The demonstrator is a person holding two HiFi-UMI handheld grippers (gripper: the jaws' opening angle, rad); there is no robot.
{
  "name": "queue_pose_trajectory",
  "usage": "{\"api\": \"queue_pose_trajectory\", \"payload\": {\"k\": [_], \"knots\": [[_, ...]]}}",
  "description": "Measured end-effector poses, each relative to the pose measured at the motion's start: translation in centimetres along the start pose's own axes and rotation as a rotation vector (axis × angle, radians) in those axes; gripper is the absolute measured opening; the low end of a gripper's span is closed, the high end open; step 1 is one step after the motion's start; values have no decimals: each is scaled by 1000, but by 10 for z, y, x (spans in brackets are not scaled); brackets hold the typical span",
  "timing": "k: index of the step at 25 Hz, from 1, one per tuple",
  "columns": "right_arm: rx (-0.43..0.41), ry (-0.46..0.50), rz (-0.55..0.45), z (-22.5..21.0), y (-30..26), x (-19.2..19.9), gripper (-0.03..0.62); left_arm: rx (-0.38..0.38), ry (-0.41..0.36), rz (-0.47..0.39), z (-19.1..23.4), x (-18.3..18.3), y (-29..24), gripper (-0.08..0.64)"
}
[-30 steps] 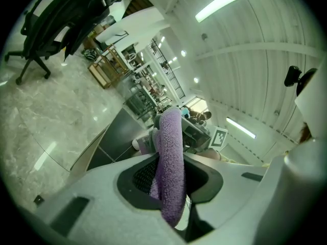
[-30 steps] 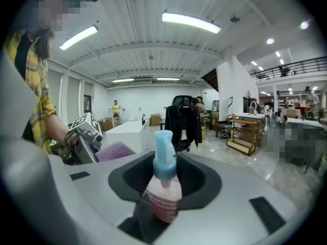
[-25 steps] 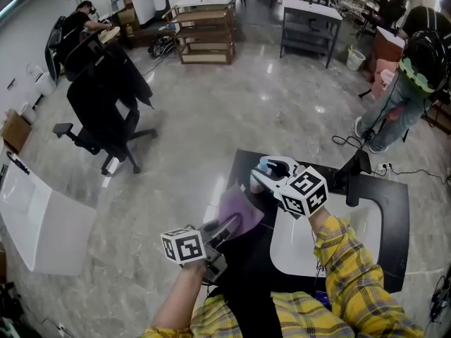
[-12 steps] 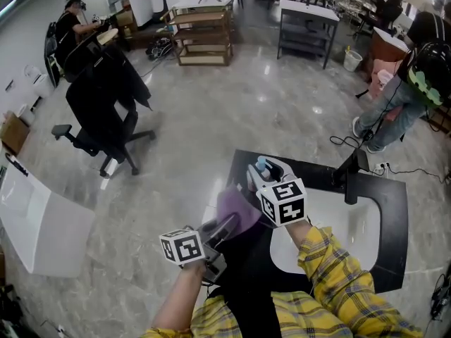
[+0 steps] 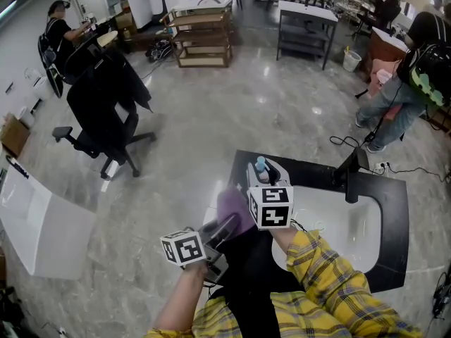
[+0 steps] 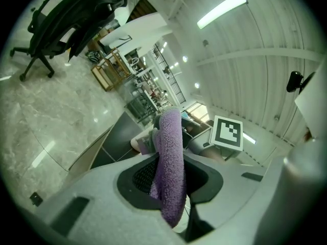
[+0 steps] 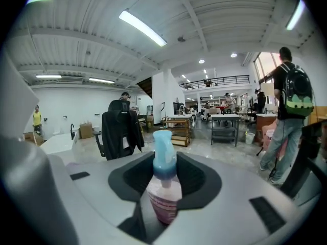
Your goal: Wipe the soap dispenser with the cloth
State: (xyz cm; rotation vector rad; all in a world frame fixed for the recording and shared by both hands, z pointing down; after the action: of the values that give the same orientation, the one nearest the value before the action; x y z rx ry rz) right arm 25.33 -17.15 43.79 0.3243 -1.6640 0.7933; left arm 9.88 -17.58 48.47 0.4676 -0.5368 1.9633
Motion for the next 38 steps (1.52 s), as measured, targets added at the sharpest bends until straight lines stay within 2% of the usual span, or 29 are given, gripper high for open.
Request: {"api": "queue_pose_trajectory", "payload": {"k": [3, 6, 11, 13, 15, 20, 22, 28, 33, 38], "knots": [[20, -3, -19, 0, 0, -1, 123, 4, -3, 1, 0, -1, 0, 76], [-31, 17, -8, 5, -1, -3, 123, 9, -11, -4, -2, -4, 0, 76], [-144, 104, -58, 8, 17, -9, 221, 34, -77, -34, -11, -17, -6, 75], [-170, 108, -68, 5, 29, -4, 239, 42, -138, -57, -16, -25, -10, 75], [-178, 66, -73, -5, 40, 2, 241, 50, -219, -80, -25, -31, -14, 75], [-118, -60, -101, -47, 66, 9, 239, 54, -440, -89, -47, -31, -34, 77], [-95, -92, -108, -61, 74, 11, 238, 36, -477, -107, -49, -32, -41, 75], [-51, -127, -96, -81, 93, 21, 218, 5, -377, -173, -42, -30, -59, 77], [-30, -152, -79, -93, 104, 31, 206, -11, -381, -146, -37, -18, -74, 75], [-20, -152, -66, -101, 109, 41, 196, -19, -322, -110, -24, -6, -85, 75]]}}
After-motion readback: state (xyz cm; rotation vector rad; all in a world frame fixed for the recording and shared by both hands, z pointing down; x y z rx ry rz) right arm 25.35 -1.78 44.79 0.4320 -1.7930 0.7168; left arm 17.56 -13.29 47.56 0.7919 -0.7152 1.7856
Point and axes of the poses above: the fingertips, and each gripper's own axes: y backward along the fingers, z to its left, x out of its underside, the point moved 1 cm from there along y, backward along the fingers, and after that the axes turned 2 degrees about z, right-handed, at the moved point
